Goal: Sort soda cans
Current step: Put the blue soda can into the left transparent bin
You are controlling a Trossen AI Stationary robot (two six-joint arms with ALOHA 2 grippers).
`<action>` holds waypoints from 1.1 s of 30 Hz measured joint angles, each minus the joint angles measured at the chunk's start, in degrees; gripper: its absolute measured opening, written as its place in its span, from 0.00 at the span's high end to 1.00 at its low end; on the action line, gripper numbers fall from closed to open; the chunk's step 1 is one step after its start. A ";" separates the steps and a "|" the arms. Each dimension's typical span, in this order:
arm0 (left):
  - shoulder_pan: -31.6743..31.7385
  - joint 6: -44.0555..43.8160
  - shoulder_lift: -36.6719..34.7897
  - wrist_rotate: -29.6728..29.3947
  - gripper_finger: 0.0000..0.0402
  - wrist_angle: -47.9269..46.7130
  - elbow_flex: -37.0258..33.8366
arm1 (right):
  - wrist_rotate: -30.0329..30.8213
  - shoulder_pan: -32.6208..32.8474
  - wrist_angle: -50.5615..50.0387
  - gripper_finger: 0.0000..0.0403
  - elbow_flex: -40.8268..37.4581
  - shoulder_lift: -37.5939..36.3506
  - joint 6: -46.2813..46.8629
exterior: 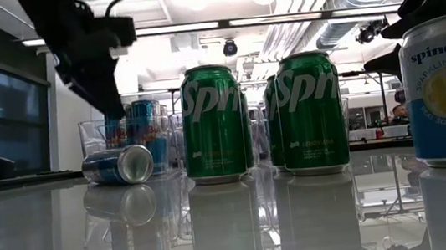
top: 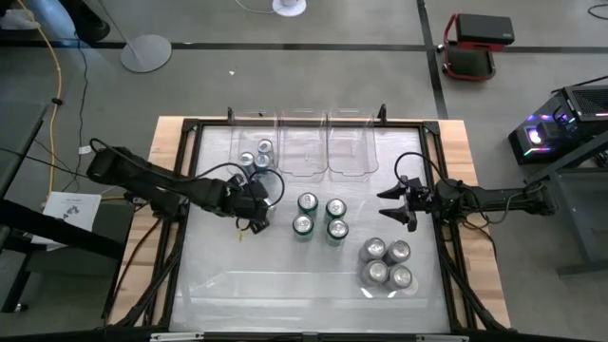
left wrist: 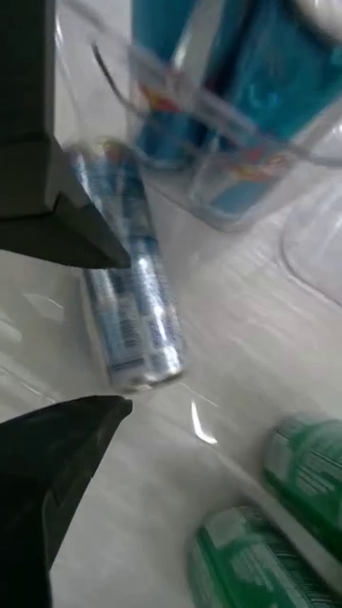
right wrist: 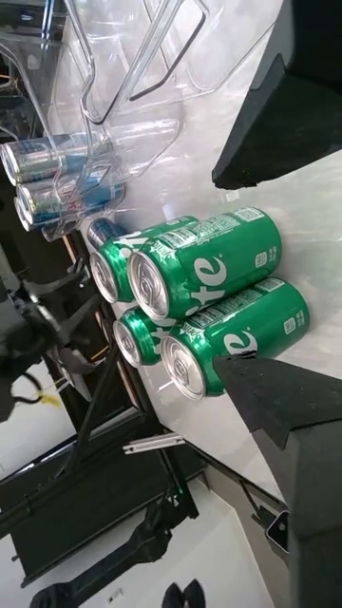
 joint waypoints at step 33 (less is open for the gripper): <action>-8.45 -44.66 -0.32 7.98 0.71 -32.68 4.34 | 0.02 0.00 0.00 0.28 0.00 0.00 0.00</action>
